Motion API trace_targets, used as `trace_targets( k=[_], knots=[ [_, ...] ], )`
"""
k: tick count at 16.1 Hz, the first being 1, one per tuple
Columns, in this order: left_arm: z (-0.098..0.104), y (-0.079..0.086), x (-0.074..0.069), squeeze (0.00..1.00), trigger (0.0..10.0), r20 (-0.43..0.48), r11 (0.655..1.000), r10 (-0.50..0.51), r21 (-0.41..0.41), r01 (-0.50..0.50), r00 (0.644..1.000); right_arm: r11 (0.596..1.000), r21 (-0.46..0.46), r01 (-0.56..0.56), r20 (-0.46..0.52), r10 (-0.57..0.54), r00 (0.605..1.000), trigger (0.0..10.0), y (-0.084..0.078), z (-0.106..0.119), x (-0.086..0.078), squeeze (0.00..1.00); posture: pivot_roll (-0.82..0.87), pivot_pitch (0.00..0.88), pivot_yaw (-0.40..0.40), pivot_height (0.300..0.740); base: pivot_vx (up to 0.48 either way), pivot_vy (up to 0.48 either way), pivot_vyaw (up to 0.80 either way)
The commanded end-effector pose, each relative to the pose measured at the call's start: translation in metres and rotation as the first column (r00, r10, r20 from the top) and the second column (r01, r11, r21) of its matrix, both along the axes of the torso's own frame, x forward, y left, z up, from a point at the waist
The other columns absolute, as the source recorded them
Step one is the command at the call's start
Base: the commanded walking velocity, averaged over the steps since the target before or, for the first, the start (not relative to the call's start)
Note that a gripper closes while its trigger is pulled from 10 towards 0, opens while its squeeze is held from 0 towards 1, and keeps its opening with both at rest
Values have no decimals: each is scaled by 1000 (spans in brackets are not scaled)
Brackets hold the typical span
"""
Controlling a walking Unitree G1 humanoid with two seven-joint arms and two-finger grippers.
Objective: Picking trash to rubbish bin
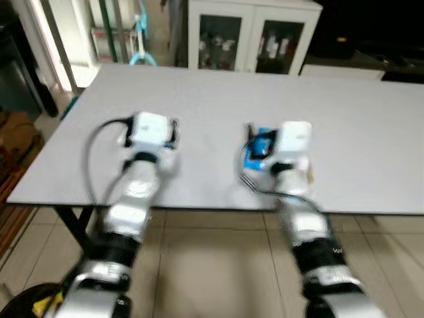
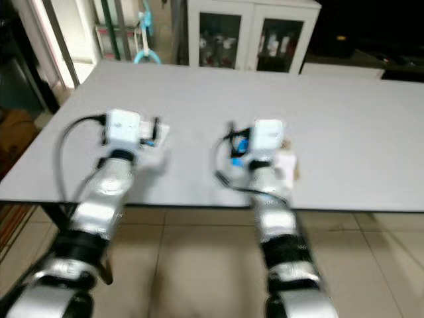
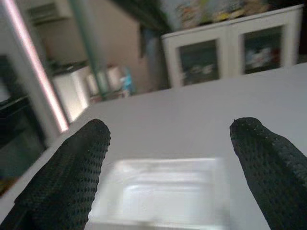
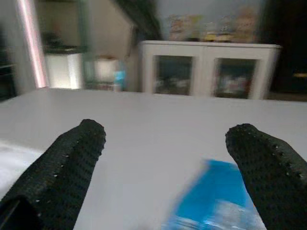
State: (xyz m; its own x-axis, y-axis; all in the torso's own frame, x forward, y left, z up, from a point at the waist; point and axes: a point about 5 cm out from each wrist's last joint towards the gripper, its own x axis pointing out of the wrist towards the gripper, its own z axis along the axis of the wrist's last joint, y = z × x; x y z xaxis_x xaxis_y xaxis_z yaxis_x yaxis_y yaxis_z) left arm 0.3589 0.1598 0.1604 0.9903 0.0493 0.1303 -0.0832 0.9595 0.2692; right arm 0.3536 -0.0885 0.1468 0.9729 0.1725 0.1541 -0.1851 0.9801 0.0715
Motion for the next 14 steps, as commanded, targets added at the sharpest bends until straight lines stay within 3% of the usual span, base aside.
trace_targets(
  k=[1, 14],
  knots=[
    [4, -9, 2, 0, 10000, 8, 1000, -17, -7, 17, 1000, 999, -7, 33, -4, -33, 999, 10000, -14, 0, 2, 0, 40, 12, -55, 740, 319, 0, 0],
    [4, -7, 1, 0, 10000, 7, 1000, -1, -9, 1, 1000, 1000, -6, 18, -10, -18, 1000, 10000, -12, 0, 2, 0, 39, 25, -57, 740, 320, 0, 0]
  ],
)
